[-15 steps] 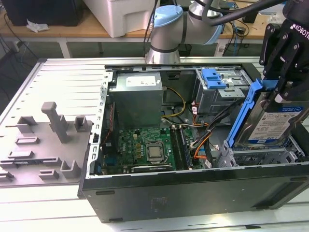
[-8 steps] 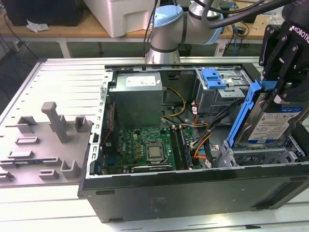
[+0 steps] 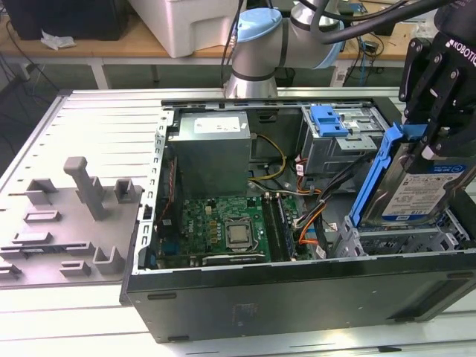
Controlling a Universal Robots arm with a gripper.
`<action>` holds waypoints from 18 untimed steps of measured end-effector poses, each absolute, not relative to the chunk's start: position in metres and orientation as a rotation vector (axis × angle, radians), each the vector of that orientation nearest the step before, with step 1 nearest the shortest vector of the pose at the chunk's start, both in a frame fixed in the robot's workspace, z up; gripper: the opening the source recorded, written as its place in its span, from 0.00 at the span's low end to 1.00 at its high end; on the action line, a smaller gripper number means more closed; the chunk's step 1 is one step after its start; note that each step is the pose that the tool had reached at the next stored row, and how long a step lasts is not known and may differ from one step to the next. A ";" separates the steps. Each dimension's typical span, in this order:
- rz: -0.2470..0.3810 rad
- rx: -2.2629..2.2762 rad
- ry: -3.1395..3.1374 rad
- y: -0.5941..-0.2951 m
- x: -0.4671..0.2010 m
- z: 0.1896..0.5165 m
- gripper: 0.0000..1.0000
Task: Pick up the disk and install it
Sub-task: 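Insert the disk into the insertion slot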
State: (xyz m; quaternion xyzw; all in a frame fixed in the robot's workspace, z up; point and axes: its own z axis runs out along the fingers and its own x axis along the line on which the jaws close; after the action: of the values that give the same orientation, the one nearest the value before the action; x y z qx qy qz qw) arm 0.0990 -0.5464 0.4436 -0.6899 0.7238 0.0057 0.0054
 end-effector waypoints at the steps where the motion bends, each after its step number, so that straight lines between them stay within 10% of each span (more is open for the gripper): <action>1: 0.018 -2.160 2.266 -0.546 0.099 0.444 0.36; 18: 0.018 -2.160 2.266 -0.546 0.099 0.452 0.36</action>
State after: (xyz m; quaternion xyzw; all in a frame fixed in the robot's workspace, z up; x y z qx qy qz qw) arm 0.0990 -0.5464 0.4516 -0.6899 0.7238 0.0058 0.0054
